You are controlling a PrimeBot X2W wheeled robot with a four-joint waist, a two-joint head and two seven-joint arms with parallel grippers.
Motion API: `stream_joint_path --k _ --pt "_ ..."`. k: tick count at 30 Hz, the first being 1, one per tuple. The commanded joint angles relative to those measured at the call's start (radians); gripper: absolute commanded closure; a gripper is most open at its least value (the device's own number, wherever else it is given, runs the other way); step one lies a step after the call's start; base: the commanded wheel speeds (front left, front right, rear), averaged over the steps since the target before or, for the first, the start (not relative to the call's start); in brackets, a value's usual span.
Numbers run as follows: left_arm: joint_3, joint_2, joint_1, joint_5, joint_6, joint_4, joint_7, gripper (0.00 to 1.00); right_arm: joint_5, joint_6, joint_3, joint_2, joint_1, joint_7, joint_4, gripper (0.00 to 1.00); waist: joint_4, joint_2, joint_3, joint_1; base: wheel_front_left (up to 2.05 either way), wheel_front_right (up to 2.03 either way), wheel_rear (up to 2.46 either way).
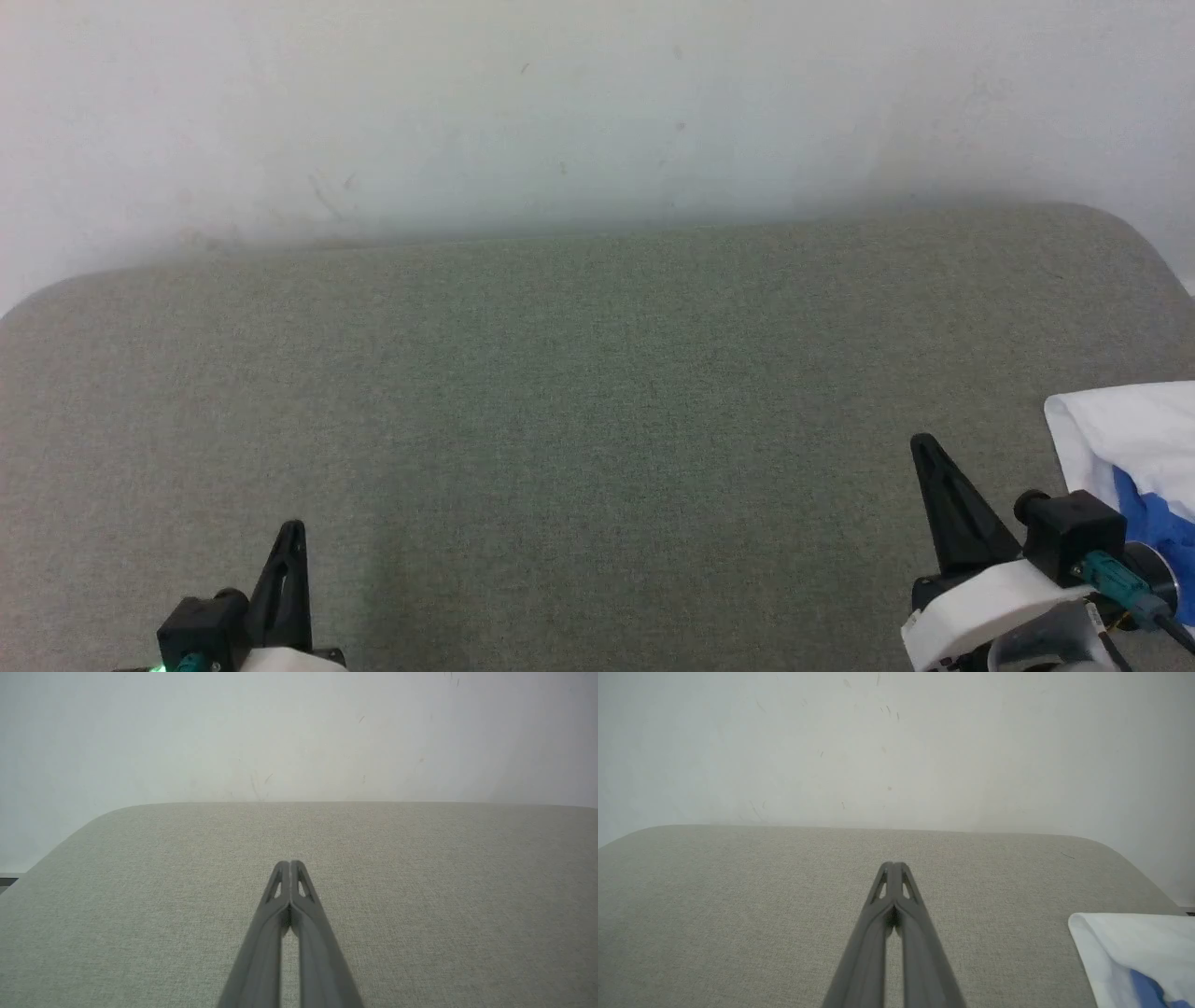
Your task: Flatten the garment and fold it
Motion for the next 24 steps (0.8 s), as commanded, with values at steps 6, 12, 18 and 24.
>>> stream_joint_path --k 6,12,18,24 --pt "-0.005 -0.009 -0.024 0.021 0.002 -0.013 0.013 1.0 -0.015 0.0 -0.004 0.001 -0.012 0.003 0.001 1.0 0.001 0.0 0.0 0.0 0.0 0.0 0.0" --pt "-0.007 -0.014 -0.03 0.028 0.002 -0.019 0.025 1.0 -0.02 0.0 -0.005 0.001 -0.015 0.006 0.002 1.0 0.001 0.0 0.0 0.0 0.0 0.0 0.0" --pt "-0.01 -0.019 -0.037 0.036 0.003 -0.025 0.036 1.0 -0.026 0.0 -0.006 0.002 -0.019 0.009 0.003 1.0 0.001 0.0 0.0 0.0 0.0 0.0 0.0" --pt "-0.012 -0.024 -0.043 0.043 0.003 -0.03 0.047 1.0 -0.032 0.0 -0.008 0.002 -0.022 0.012 0.003 1.0 0.002 0.0 -0.001 0.0 0.0 0.0 0.0"
